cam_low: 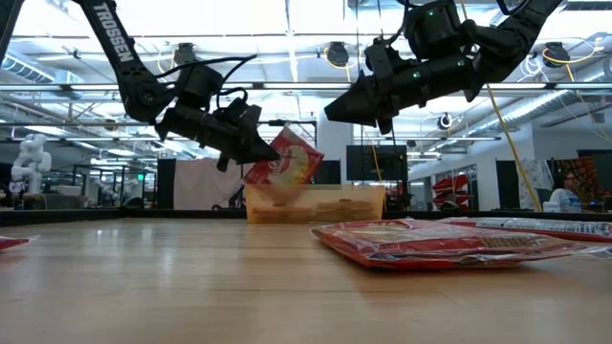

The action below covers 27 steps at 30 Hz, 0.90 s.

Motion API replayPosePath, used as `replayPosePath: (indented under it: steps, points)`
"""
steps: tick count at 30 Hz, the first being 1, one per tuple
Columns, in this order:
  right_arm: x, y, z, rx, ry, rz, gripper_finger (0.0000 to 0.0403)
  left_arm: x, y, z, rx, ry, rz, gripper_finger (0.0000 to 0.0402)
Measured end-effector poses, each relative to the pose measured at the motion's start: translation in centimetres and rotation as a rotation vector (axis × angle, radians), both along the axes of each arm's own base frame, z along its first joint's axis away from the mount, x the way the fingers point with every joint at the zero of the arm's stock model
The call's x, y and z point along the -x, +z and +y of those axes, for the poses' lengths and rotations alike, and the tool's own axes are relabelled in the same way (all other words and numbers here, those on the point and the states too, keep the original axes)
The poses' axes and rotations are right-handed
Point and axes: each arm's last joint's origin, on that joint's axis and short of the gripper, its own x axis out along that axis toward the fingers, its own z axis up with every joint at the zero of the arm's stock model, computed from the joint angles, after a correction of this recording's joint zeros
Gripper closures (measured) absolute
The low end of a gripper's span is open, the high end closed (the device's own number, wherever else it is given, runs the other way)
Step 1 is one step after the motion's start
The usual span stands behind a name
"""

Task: Sort popcorn bags into baskets
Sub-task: Put the popcorn pack into the orange bin

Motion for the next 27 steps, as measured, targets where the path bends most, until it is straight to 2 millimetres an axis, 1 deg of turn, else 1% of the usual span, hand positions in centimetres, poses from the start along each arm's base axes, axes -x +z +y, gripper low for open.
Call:
replayPosePath:
  steps: [3, 6, 9, 13, 16, 20, 23, 27]
  points:
    - [0.0, 0.1, 0.0, 0.004, 0.0, -0.014, 0.0309, 0.0, 0.0, 0.1, -0.007, 0.084, 0.008, 0.0341]
    - [0.0, 0.2, 0.0, 0.006, 0.0, -0.021, 0.0309, 0.1, 0.0, 0.2, 0.021, 0.152, -0.003, 0.0332]
    - [-0.1, 0.3, 0.0, 0.007, 0.0, -0.027, 0.0309, -0.1, -0.1, 0.0, 0.057, 0.198, -0.018, 0.0337]
    - [-0.1, 0.3, 0.0, 0.01, 0.0, -0.027, 0.0309, -0.4, -0.1, -0.5, 0.054, 0.245, -0.015, 0.0353]
    - [-0.1, 0.2, 0.0, 0.011, 0.001, -0.024, 0.0309, -0.6, -0.1, -0.8, 0.057, 0.311, -0.022, 0.0363]
    - [0.0, 0.2, 0.0, 0.028, 0.004, -0.02, 0.031, -0.7, -0.1, -1.0, 0.069, 0.384, -0.038, 0.0367]
    - [0.0, 0.2, 0.0, 0.031, 0.005, -0.019, 0.031, -0.8, -0.1, -1.2, 0.077, 0.388, -0.043, 0.0354]
    - [0.0, 0.2, 0.0, 0.037, 0.008, -0.012, 0.031, -0.8, -0.1, -1.3, 0.096, 0.403, -0.048, 0.0313]
